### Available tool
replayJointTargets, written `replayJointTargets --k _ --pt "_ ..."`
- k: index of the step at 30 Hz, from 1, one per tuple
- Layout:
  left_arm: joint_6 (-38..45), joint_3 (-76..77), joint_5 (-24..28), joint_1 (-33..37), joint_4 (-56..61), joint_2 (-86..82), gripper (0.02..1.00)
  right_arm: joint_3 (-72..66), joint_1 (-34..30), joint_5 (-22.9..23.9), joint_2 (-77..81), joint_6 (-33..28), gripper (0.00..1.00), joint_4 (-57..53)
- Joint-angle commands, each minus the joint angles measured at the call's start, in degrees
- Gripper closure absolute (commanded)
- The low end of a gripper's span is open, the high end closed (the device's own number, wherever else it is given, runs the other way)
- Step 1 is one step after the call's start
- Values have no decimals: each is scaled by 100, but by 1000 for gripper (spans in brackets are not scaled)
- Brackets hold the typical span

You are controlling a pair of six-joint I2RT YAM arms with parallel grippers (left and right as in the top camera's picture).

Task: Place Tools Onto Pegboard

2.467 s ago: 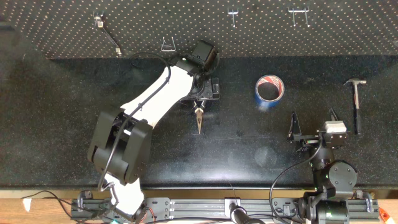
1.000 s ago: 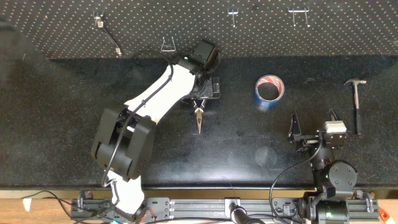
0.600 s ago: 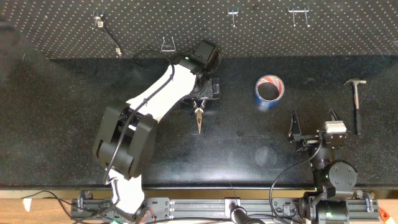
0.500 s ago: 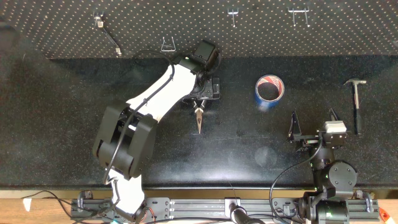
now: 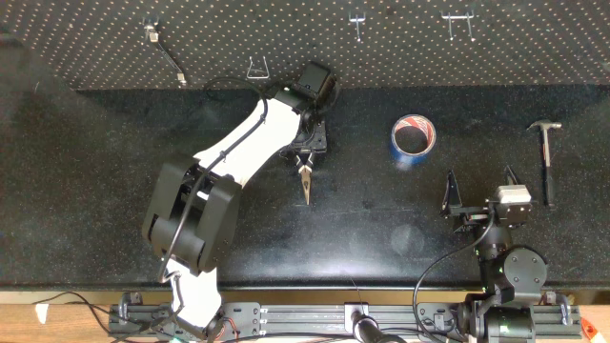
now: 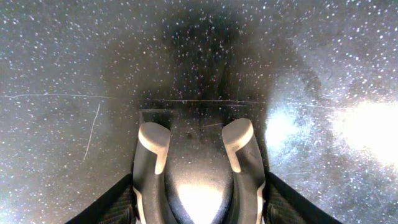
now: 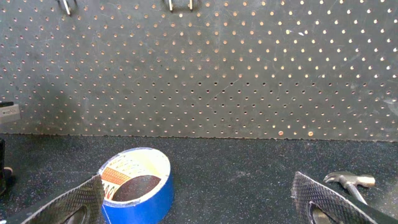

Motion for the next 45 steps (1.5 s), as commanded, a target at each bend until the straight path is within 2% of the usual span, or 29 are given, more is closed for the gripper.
replayJointTargets --k 1,6,14,18,19,20,21,25,32,37,40,43,45 --pt "28 98 -79 -17 -17 114 457 -15 -7 35 -50 90 16 -35" --pt "28 98 -63 -17 -15 114 463 -15 -7 35 -50 87 16 -35" --pt "28 98 -63 -17 -15 114 581 -15 -7 35 -50 87 16 -35" --pt "28 98 -61 -17 -15 114 603 -15 -7 35 -50 90 16 -35" --pt "28 98 -63 -17 -15 114 678 -15 -7 35 -50 87 16 -35" --pt "28 98 -63 -17 -15 114 794 -15 -7 35 -50 87 16 -35" --pt "28 98 -63 -17 -15 114 991 -15 -7 35 -50 87 18 -35" --pt "26 98 -66 -17 -37 -24 991 -15 -7 35 -50 90 16 -35" --pt "28 98 -332 92 -623 -1410 991 -15 -7 35 -50 87 16 -35" --pt "35 96 -310 533 -1596 -2745 991 -15 -7 35 -50 87 16 -35" --pt "315 35 -323 852 -2343 -3727 991 -15 -7 35 -50 87 16 -35" --pt "313 -245 -393 1099 -2398 -4323 989 -15 -7 35 -50 90 16 -35" --pt "310 -616 -702 1303 -2181 -4660 989 -15 -7 35 -50 90 16 -35"
